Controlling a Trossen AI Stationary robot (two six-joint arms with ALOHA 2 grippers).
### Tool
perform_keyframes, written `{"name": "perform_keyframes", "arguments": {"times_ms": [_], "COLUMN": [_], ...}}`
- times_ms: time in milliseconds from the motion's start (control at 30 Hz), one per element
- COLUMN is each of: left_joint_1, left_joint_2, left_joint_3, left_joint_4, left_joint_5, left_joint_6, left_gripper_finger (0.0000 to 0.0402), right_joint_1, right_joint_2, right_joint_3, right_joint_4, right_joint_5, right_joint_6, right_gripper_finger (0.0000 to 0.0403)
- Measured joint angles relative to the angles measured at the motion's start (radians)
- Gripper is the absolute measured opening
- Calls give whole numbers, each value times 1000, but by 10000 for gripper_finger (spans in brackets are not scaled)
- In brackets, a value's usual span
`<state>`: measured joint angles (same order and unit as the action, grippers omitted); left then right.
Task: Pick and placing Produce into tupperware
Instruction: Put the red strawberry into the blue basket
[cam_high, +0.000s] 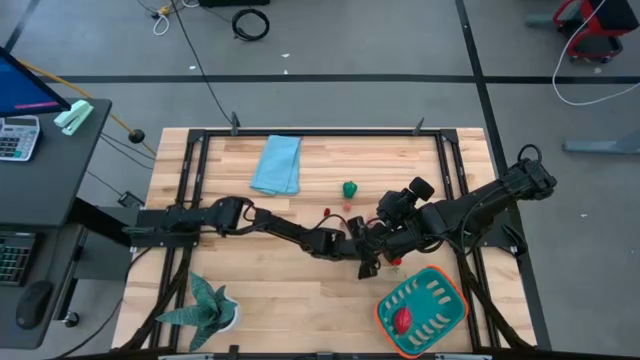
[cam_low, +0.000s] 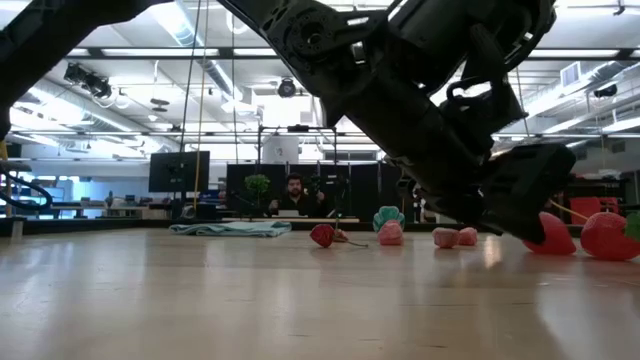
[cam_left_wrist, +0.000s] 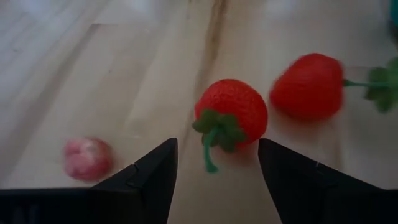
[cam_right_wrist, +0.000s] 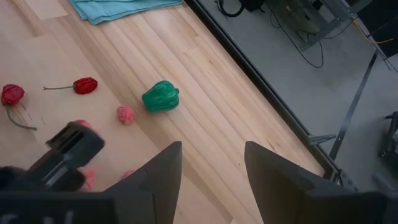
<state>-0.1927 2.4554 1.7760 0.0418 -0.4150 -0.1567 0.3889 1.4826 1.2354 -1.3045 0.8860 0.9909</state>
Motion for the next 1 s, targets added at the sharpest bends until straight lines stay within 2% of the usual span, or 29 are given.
{"name": "perform_keyframes", "arguments": {"times_ms": [200, 367, 1000], "left_joint_1": [7, 7, 68], "left_joint_2": [0, 0, 3], "left_joint_3": [0, 0, 0], "left_joint_4": [6, 75, 131], "left_joint_5": [17, 97, 200], "left_joint_6": [98, 188, 199], "left_gripper_finger": [251, 267, 270], "right_joint_1": [0, 0, -1], "right_joint_2": [0, 0, 0], "right_joint_3": [0, 0, 0], "right_joint_4": [0, 0, 0], "right_joint_5": [0, 0, 7], "right_joint_6": [0, 0, -1], "right_gripper_finger": [183, 183, 183]}}
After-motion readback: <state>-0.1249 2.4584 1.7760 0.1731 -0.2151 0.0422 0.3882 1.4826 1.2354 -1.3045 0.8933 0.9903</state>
